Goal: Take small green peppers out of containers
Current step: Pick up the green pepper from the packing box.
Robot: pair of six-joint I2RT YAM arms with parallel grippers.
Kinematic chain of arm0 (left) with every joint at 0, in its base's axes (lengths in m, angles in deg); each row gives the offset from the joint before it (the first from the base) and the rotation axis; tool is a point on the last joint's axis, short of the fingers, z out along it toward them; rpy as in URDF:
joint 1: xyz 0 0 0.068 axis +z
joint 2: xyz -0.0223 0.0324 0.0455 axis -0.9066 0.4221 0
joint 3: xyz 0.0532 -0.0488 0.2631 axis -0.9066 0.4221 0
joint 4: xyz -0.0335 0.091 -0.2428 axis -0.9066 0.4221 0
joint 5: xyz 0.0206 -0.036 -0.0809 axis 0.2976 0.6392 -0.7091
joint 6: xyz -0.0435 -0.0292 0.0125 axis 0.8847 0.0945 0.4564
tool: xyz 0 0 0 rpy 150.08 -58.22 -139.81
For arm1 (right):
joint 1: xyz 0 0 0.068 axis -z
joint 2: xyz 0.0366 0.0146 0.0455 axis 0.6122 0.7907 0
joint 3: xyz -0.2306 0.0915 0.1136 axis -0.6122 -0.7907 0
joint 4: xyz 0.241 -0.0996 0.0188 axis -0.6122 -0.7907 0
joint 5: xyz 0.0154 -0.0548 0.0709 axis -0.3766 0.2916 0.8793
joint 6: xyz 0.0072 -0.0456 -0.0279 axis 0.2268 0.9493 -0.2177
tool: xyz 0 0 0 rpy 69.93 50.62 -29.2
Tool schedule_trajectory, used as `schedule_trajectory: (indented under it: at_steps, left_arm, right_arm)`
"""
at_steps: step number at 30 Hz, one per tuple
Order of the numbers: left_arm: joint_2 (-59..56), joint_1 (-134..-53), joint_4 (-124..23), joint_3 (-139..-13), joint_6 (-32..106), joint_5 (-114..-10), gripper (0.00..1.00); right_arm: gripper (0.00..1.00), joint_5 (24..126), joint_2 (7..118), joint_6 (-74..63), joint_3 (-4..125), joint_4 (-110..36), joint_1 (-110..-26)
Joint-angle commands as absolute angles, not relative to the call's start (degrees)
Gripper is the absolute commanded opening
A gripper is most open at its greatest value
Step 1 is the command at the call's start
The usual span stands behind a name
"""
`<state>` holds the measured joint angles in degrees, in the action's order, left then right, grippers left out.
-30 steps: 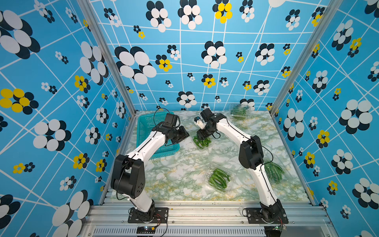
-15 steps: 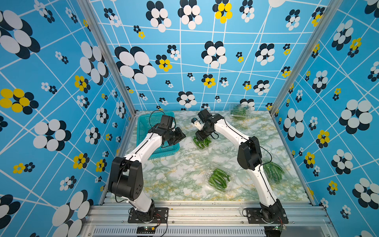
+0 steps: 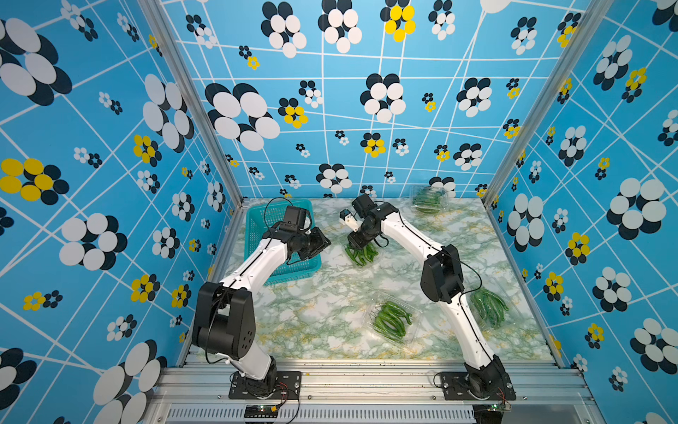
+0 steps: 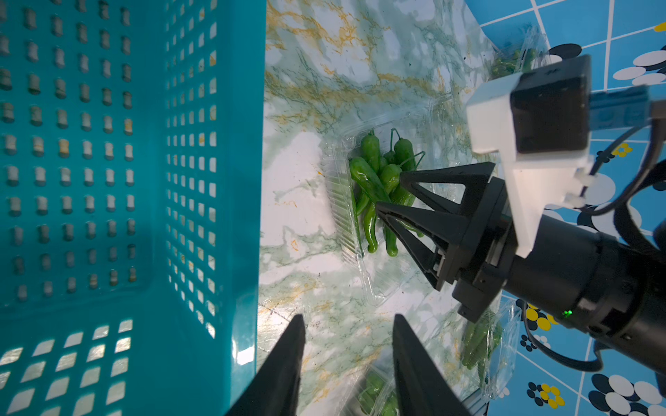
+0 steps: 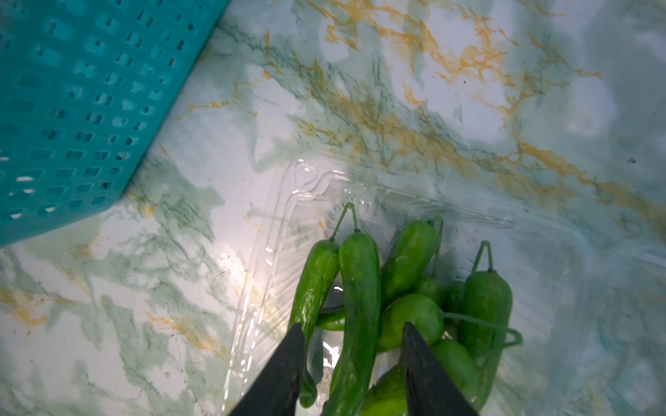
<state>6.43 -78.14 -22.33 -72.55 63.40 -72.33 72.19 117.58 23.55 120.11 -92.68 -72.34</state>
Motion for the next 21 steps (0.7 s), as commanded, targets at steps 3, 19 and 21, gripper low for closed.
schedule_trajectory:
  at_steps: [3, 19, 21]
  left_arm:
    - [4.4, -77.0, -23.5, -70.9, 62.7, -73.8, 0.42]
    - [4.1, -75.9, -25.1, -69.4, 63.2, -75.1, 0.42]
    - [4.2, -75.9, -25.2, -69.3, 63.4, -75.2, 0.42]
  right_arm:
    - [0.46, 73.4, 120.0, 24.4, 122.0, -95.1, -73.0]
    - [0.39, 74.0, 121.6, 25.1, 122.0, -96.8, -73.4]
    - [0.38, 74.1, 121.4, 25.2, 121.5, -97.1, -73.5]
